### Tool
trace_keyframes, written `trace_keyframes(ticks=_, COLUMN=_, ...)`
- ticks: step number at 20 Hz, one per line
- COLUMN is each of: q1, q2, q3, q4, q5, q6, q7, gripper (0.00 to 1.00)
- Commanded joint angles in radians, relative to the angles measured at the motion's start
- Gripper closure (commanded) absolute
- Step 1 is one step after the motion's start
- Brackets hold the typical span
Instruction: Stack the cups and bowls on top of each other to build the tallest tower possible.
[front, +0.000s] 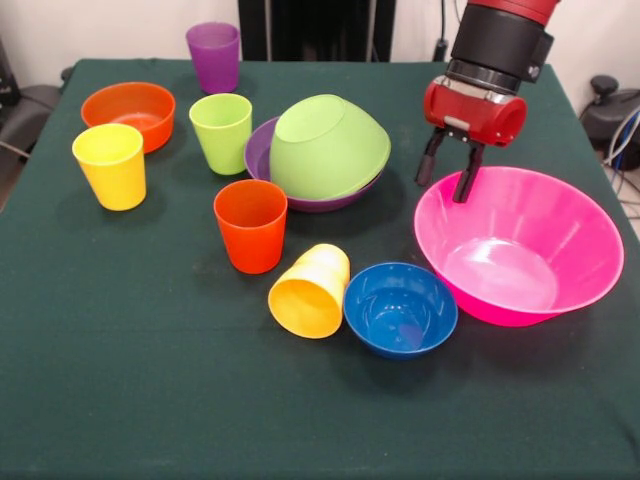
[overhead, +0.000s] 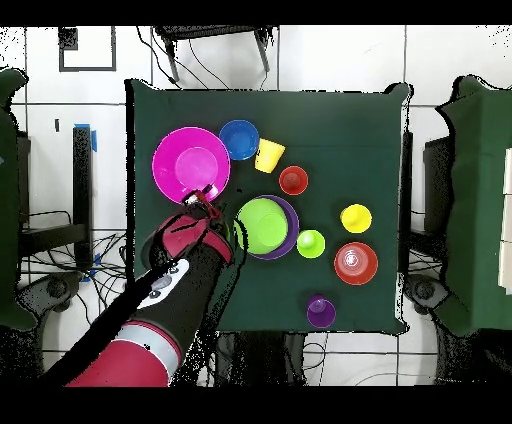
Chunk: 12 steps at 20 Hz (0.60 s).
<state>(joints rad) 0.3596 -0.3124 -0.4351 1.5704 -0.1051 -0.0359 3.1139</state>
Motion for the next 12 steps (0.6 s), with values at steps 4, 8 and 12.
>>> trace_keyframes(ticks=4, q1=-0.027, q2=0.014, q3=0.116, q4=0.012, q5=-0.059, q6=0.005, q7=-0.044, gripper=0.0)
trace_keyframes(ticks=8, q1=-0.037, q2=-0.011, q3=0.128, q4=0.024, q5=-0.066, q6=0.024, q7=-0.052, gripper=0.0)
trace_keyframes(ticks=12, q1=-0.05, q2=-0.037, q3=0.148, q4=0.031, q5=-0.073, q6=0.05, q7=-0.063, gripper=0.0)
